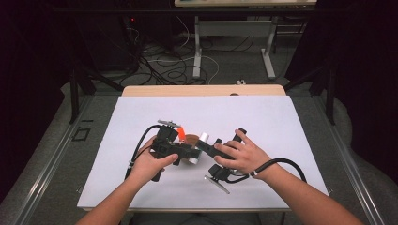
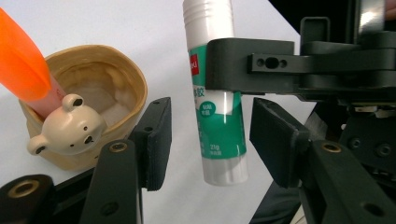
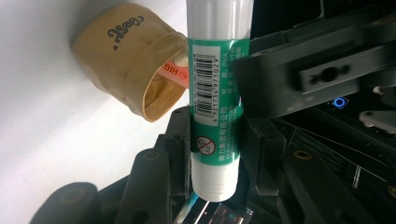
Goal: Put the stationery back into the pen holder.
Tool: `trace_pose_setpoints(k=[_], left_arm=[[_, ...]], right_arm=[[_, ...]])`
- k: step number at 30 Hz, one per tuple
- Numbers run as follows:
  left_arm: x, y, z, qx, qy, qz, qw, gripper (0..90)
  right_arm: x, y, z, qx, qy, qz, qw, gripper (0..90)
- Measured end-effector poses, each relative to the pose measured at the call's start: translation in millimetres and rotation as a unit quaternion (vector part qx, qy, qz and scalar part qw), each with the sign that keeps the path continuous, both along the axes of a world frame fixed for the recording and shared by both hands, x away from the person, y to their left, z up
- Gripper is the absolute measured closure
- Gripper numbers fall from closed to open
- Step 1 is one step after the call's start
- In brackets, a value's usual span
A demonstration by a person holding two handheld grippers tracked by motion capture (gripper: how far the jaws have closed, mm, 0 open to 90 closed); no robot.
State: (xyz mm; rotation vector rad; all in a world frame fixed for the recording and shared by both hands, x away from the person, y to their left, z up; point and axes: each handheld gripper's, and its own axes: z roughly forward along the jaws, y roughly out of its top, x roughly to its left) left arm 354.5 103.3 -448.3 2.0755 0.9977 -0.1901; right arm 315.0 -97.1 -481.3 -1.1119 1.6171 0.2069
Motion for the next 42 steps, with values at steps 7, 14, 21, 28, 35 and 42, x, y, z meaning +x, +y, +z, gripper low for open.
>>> trace_pose_setpoints(k=[7, 14, 21, 28, 35, 42], left_arm=[[3.6, -5.2, -2.6, 0.009, 0.018, -0.009, 0.9998, 53.1], [8.2, -9.0, -2.6, 0.015, 0.043, -0.016, 0.9988, 58.7], [8.7, -12.8, -2.7, 0.024, 0.053, -0.017, 0.9982, 62.8], [8.6, -13.0, -3.3, 0.020, 0.060, -0.005, 0.9980, 64.6], [8.9, -13.0, -4.5, 0.018, 0.063, 0.000, 0.9979, 65.1], [9.7, -12.5, -6.1, 0.019, 0.055, 0.008, 0.9983, 65.3]], right_arm=[[-1.0, 0.2, -0.3, 0.000, -0.001, 0.004, 1.0000, 65.6], [-2.3, 1.0, -1.8, -0.007, -0.004, 0.005, 1.0000, 65.6], [-2.5, 1.3, -2.9, -0.004, 0.000, 0.007, 1.0000, 65.6], [-2.0, 1.7, -2.9, -0.008, -0.003, 0.013, 0.9999, 65.5], [-1.3, 3.2, -2.3, -0.014, -0.003, 0.013, 0.9998, 65.2], [-0.9, 1.5, -1.3, -0.006, 0.005, -0.002, 1.0000, 61.3]])
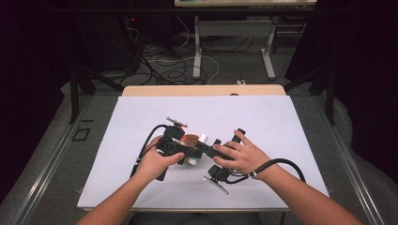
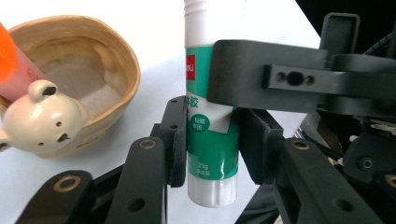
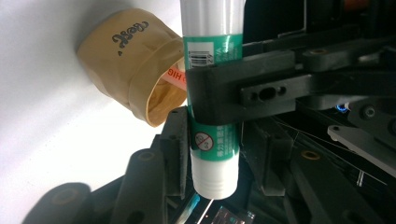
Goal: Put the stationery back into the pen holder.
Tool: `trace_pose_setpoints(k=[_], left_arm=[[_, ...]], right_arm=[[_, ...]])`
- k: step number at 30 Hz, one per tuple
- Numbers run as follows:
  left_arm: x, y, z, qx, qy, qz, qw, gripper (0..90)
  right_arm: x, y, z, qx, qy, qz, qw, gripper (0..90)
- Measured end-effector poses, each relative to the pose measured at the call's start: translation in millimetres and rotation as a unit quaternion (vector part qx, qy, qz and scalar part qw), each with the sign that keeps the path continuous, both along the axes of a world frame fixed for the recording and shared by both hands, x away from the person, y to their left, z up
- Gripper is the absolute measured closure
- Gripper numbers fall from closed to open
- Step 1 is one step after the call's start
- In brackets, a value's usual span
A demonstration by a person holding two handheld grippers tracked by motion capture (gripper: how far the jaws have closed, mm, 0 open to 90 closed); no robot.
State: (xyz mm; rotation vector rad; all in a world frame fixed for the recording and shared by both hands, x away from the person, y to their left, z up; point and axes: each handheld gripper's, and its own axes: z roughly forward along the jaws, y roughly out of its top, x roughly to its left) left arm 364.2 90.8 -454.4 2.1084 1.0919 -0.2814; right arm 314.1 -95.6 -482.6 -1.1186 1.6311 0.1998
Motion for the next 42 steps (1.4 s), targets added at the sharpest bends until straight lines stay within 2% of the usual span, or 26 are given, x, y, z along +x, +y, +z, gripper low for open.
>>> trace_pose_setpoints(k=[6, 9, 16, 19, 20, 22, 25, 30, 34, 36, 37, 38, 40, 41, 42], left_arm=[[2.3, 2.4, -0.9, 0.005, -0.009, 0.005, 0.9999, 65.3], [3.0, 3.7, -1.0, -0.001, -0.015, 0.015, 0.9998, 65.3], [5.9, 9.6, 2.3, -0.012, -0.038, 0.037, 0.9985, 65.3], [6.8, 12.4, 4.0, -0.023, -0.051, 0.048, 0.9972, 65.3], [7.2, 13.5, 4.4, -0.028, -0.055, 0.051, 0.9968, 65.3], [8.0, 15.9, 4.6, -0.036, -0.067, 0.056, 0.9955, 65.3], [8.2, 17.5, 3.6, -0.048, -0.086, 0.067, 0.9929, 65.3], [8.0, 17.2, -0.3, -0.054, -0.121, 0.063, 0.9891, 65.3], [7.2, 16.6, -3.3, -0.060, -0.150, 0.069, 0.9844, 65.3], [7.0, 16.6, -4.3, -0.065, -0.159, 0.075, 0.9824, 65.3], [6.9, 16.5, -4.6, -0.066, -0.161, 0.077, 0.9817, 65.3], [6.8, 16.4, -5.1, -0.066, -0.165, 0.080, 0.9809, 65.3], [6.7, 16.2, -6.2, -0.069, -0.171, 0.085, 0.9792, 65.3], [6.7, 16.1, -6.9, -0.070, -0.176, 0.086, 0.9782, 65.3], [6.5, 16.0, -7.5, -0.071, -0.179, 0.089, 0.9773, 65.3]], right_arm=[[1.9, -3.0, 3.0, 0.015, 0.004, -0.010, 0.9998, 56.6], [2.9, -3.9, 5.5, 0.026, 0.014, -0.012, 0.9995, 56.0], [3.6, -8.1, 11.5, 0.035, 0.027, -0.037, 0.9983, 54.9], [5.0, -11.8, 13.5, 0.055, 0.057, -0.054, 0.9954, 54.6], [5.8, -13.6, 12.5, 0.066, 0.069, -0.063, 0.9935, 53.9], [6.3, -16.5, 12.6, 0.071, 0.085, -0.084, 0.9902, 52.0], [7.7, -20.2, 11.5, 0.092, 0.115, -0.112, 0.9827, 49.7], [10.4, -23.2, 9.9, 0.114, 0.147, -0.144, 0.9720, 46.0], [10.9, -23.2, 8.5, 0.145, 0.191, -0.171, 0.9556, 45.3], [10.5, -22.2, 7.9, 0.158, 0.205, -0.178, 0.9493, 45.0], [9.8, -22.2, 6.3, 0.172, 0.221, -0.186, 0.9417, 44.5], [10.4, -21.1, 6.7, 0.177, 0.224, -0.183, 0.9406, 43.9], [9.8, -19.6, 6.8, 0.185, 0.247, -0.194, 0.9313, 43.0], [9.4, -19.0, 6.8, 0.192, 0.260, -0.202, 0.9245, 42.6], [9.2, -18.7, 5.9, 0.205, 0.274, -0.212, 0.9154, 41.9]])
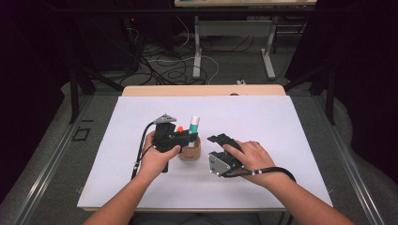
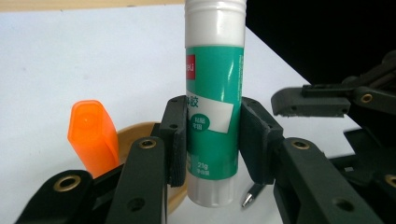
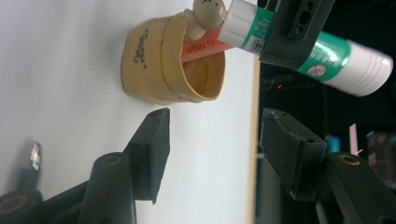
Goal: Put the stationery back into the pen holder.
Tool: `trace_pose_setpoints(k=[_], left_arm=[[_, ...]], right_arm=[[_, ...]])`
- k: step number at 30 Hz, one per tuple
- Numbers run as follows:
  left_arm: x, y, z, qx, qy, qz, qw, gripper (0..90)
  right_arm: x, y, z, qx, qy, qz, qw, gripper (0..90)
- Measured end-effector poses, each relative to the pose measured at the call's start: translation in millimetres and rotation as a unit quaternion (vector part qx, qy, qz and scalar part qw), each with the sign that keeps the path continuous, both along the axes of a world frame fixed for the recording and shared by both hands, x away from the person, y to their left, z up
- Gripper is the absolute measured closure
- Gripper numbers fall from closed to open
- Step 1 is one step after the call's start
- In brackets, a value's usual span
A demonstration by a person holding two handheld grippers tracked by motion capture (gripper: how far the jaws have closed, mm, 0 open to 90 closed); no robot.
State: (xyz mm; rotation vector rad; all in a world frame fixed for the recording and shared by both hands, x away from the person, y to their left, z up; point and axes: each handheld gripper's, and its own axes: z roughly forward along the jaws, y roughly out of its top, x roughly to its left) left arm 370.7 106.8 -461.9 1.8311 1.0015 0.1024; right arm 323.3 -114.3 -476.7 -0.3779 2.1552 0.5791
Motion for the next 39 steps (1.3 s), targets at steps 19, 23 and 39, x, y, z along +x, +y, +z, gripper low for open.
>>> trace_pose_setpoints(k=[19, 23, 39], left_arm=[[-5.2, -6.6, -9.7, -0.023, -0.052, 0.046, 0.9973, 65.3], [-5.7, -8.6, -12.7, -0.028, -0.060, 0.056, 0.9962, 65.3], [-7.4, -17.9, -30.5, -0.006, -0.083, 0.082, 0.9931, 65.3]], right_arm=[[10.6, -0.5, -12.8, 0.184, 0.197, -0.156, 0.9501, 24.9], [14.0, -4.3, -14.6, 0.220, 0.230, -0.190, 0.9286, 19.0], [24.0, -32.5, -22.0, 0.338, 0.318, -0.276, 0.8415, 12.0]])
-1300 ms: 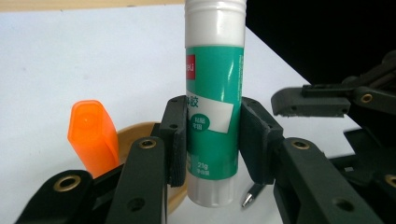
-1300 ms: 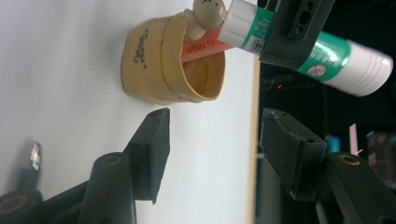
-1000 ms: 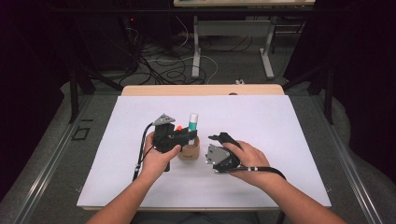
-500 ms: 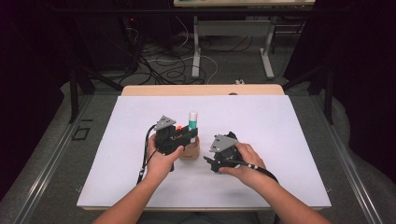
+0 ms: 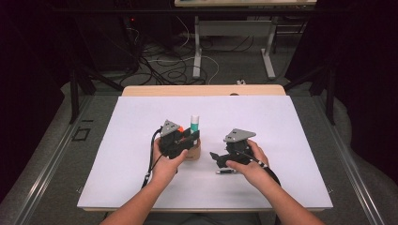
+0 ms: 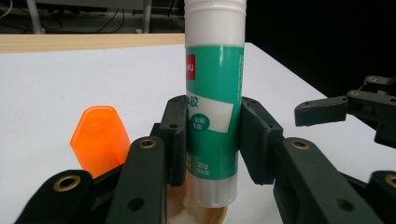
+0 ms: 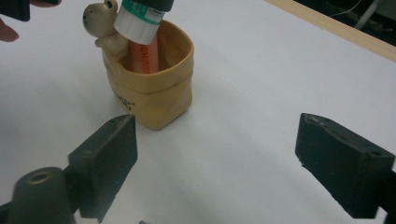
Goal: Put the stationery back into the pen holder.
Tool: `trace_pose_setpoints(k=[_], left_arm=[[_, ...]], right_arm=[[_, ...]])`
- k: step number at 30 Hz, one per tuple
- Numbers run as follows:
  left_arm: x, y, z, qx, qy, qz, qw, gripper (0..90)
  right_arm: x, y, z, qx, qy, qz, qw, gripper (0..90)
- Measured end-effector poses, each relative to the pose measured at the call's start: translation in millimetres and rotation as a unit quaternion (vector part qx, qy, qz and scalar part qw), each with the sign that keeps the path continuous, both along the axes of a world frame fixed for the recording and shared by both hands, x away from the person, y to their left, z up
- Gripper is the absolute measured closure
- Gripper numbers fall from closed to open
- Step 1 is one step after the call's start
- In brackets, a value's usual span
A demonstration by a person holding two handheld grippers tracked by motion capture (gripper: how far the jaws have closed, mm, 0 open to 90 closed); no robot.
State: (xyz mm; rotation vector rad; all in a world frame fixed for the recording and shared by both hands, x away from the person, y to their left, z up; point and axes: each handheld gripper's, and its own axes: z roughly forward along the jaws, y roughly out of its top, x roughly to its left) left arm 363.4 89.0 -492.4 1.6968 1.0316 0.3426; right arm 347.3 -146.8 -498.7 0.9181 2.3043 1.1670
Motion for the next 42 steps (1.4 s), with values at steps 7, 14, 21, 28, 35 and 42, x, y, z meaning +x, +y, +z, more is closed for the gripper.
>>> trace_pose_setpoints(k=[7, 14, 21, 28, 35, 42], left_arm=[[-1.9, -10.5, -6.6, 0.023, -0.011, 0.006, 0.9997, 65.3], [-4.1, -18.2, -13.3, 0.055, -0.030, 0.015, 0.9979, 65.3], [-4.5, -18.5, -16.5, 0.072, -0.036, 0.025, 0.9965, 65.2], [-2.6, -20.6, -16.0, 0.102, -0.039, 0.032, 0.9935, 65.2], [-0.5, -11.6, -13.2, 0.093, -0.037, 0.029, 0.9946, 65.2], [-0.6, -3.8, -15.1, 0.086, -0.042, 0.020, 0.9952, 65.1]], right_arm=[[-0.5, -5.6, -1.6, 0.016, 0.002, -0.016, 0.9997, 11.9], [0.0, -9.7, -1.2, 0.025, -0.006, -0.023, 0.9994, 11.9], [0.4, -11.5, -1.4, 0.032, 0.001, -0.027, 0.9991, 11.9], [1.4, -11.4, -2.1, 0.031, -0.004, -0.027, 0.9991, 12.0], [2.4, -12.3, -3.2, 0.033, -0.005, -0.027, 0.9991, 12.1], [2.0, -11.4, -3.6, 0.034, 0.000, -0.030, 0.9990, 12.2]])
